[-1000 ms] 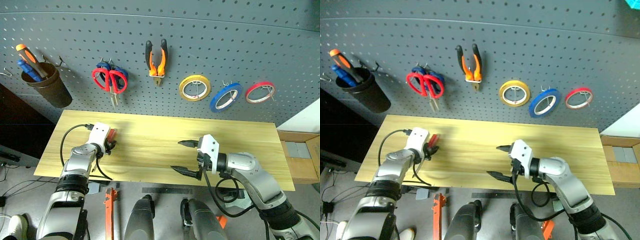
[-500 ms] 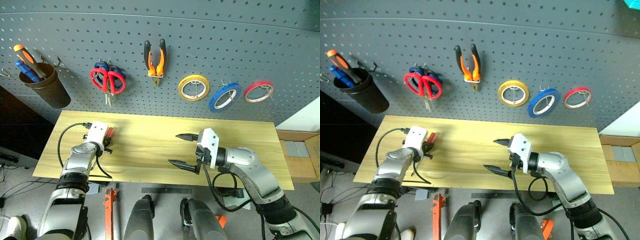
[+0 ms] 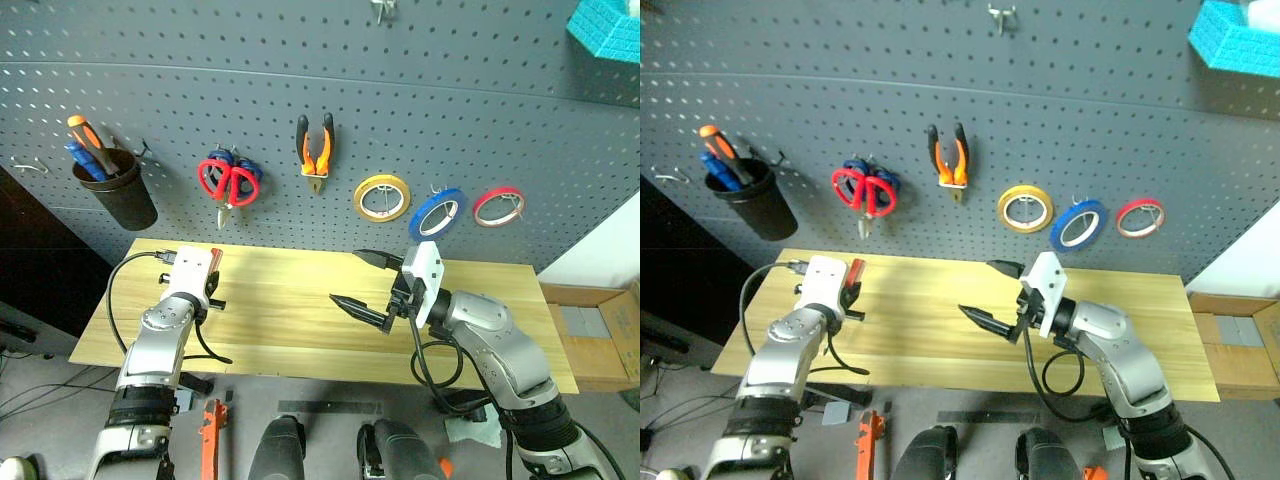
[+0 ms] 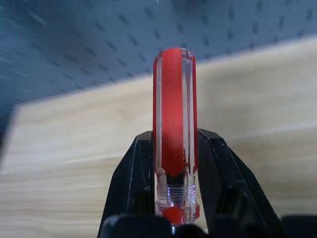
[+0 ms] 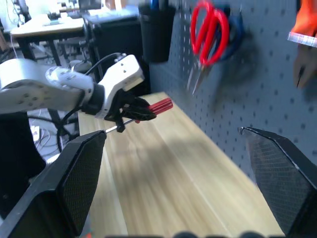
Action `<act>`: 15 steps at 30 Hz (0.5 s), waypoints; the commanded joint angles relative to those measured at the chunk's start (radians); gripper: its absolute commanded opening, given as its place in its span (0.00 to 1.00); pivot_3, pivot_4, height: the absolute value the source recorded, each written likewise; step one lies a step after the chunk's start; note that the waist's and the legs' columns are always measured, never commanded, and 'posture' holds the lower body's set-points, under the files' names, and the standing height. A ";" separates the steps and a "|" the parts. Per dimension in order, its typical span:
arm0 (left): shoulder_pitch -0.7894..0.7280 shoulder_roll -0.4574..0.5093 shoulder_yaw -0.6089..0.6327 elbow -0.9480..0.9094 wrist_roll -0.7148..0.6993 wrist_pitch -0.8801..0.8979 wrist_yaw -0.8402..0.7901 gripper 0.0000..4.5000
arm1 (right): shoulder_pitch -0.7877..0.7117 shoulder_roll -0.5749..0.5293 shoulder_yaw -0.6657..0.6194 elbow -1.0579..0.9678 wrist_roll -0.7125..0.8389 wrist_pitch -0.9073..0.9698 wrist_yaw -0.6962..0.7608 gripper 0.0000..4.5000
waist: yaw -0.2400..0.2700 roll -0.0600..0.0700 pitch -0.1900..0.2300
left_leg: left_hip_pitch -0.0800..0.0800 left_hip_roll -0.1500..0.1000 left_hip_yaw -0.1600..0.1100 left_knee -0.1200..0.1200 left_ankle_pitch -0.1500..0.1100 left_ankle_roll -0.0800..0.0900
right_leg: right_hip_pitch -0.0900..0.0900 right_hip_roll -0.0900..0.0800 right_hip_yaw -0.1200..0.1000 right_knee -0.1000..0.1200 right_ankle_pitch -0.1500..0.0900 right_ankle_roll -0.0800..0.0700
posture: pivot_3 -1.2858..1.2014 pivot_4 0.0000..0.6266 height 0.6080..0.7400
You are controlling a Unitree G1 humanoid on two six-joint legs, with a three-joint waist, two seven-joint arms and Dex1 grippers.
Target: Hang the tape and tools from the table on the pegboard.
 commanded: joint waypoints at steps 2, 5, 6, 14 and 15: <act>0.005 -0.007 0.073 -0.165 0.038 0.011 0.108 0.19 | -0.037 0.032 -0.055 -0.057 0.068 -0.013 -0.019 1.00 | 0.003 -0.001 -0.025 | 0.003 0.000 -0.001 0.000 0.000 0.000 | 0.004 0.001 -0.001 0.000 0.000 0.000 | 0.59 0.01 1.00; 0.004 -0.003 0.100 -0.224 0.055 0.014 0.148 0.19 | -0.060 0.049 -0.059 -0.050 0.075 -0.019 -0.030 1.00 | 0.004 -0.001 -0.047 | 0.008 0.000 -0.001 0.000 0.000 0.000 | 0.008 0.001 -0.001 0.000 0.000 0.000 | 0.60 0.00 1.00; 0.003 -0.003 0.109 -0.242 0.061 0.011 0.159 0.19 | -0.068 0.057 -0.061 -0.044 0.074 -0.027 -0.036 1.00 | 0.005 -0.001 -0.053 | 0.009 0.000 -0.001 -0.001 0.000 0.000 | 0.009 0.001 0.000 0.000 0.000 0.000 | 0.60 0.00 1.00; -0.073 0.005 0.137 -0.199 0.066 -0.161 0.201 0.19 | -0.109 0.124 -0.061 -0.009 0.075 -0.078 -0.054 1.00 | 0.037 -0.002 -0.076 | 0.012 0.001 -0.001 -0.001 0.000 0.001 | 0.010 0.002 0.001 0.001 0.000 -0.001 | 0.60 0.00 1.00; -0.098 0.008 0.138 -0.175 0.062 -0.188 0.200 0.19 | -0.115 0.131 -0.059 -0.004 0.071 -0.084 -0.056 1.00 | 0.045 -0.003 -0.077 | 0.012 0.001 -0.001 -0.001 0.000 0.001 | 0.010 0.002 0.001 0.001 0.000 -0.001 | 0.60 0.00 1.00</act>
